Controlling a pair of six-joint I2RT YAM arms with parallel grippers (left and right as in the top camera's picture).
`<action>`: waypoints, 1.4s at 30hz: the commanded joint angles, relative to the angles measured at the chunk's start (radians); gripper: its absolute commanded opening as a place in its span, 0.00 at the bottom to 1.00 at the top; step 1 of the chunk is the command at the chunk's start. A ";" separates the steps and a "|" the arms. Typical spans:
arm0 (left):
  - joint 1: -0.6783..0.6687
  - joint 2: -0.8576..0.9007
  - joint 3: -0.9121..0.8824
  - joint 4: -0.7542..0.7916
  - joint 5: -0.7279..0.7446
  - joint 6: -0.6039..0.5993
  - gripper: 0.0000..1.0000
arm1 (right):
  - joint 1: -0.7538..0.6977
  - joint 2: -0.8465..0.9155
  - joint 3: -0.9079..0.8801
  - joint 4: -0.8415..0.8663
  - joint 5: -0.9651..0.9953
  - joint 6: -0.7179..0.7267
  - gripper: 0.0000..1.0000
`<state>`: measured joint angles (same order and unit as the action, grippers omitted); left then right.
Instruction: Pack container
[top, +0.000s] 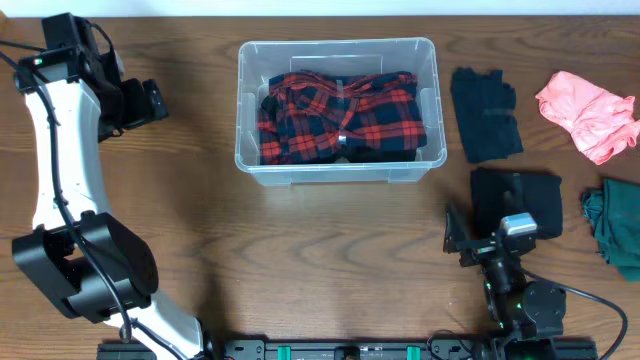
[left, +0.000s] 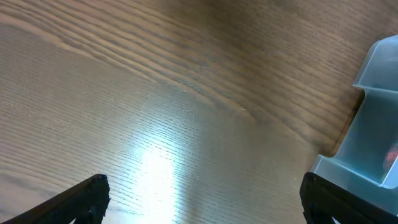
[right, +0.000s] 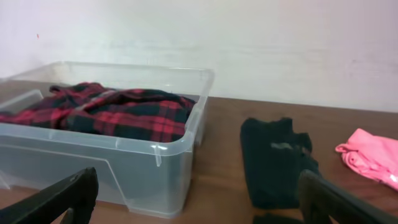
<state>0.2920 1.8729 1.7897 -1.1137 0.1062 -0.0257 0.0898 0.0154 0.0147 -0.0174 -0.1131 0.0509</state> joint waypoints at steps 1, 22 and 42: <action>0.001 -0.001 -0.006 0.000 0.014 0.002 0.98 | -0.014 0.033 0.079 -0.006 0.000 0.065 0.99; 0.001 -0.001 -0.006 0.000 0.014 0.002 0.98 | -0.152 1.146 1.185 -0.564 -0.229 -0.096 0.99; 0.001 -0.001 -0.006 0.000 0.014 0.002 0.98 | -0.481 1.538 1.259 -0.531 -0.423 -0.118 0.99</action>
<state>0.2916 1.8729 1.7897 -1.1130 0.1177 -0.0261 -0.3542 1.4975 1.2541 -0.5602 -0.4469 -0.0174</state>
